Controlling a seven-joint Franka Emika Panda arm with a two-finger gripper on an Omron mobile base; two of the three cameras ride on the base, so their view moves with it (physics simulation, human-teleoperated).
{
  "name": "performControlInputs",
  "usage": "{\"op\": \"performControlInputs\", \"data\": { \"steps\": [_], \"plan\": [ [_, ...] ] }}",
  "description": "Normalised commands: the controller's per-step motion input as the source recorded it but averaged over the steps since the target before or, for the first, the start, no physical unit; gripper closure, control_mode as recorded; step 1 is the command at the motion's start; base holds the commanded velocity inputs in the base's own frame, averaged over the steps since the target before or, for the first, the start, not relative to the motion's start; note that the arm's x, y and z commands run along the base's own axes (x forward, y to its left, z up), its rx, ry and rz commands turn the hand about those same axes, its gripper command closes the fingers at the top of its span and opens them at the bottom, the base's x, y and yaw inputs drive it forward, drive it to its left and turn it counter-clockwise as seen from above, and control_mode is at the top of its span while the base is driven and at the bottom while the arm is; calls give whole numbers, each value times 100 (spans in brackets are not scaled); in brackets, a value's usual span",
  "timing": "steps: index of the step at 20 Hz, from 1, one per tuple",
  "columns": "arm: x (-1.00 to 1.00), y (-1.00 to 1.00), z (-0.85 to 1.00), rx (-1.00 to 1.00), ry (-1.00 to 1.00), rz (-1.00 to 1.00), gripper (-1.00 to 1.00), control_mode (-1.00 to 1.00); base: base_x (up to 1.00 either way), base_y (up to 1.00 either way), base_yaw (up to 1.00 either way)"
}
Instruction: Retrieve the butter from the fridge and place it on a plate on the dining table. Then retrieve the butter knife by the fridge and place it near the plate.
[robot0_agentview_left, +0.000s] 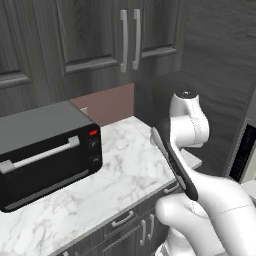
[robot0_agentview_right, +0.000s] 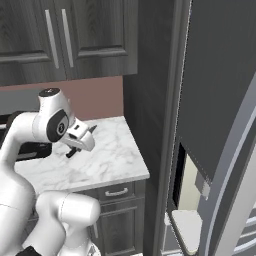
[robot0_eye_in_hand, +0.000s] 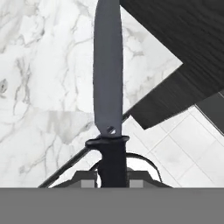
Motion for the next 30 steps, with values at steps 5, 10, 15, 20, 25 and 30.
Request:
{"op": "performControlInputs", "data": {
  "steps": [5, 10, 15, 20, 25, 30],
  "plan": [
    [-28, 4, 34, 0, 6, 8, 100, -100, 0, 0, 0],
    [-2, 0, 13, 0, 21, 2, 100, -100, 0, 0, 0],
    [-6, 0, 0, 0, 2, 1, 100, -100, 0, 0, 0],
    [-9, 0, 0, 0, 0, 0, 100, -100, 0, 0, 0],
    [0, 0, 0, 0, 0, 0, 100, 100, -93, 25, 5],
    [0, 0, 0, 0, 0, 0, 100, 100, -70, 65, 17]
  ]
}}
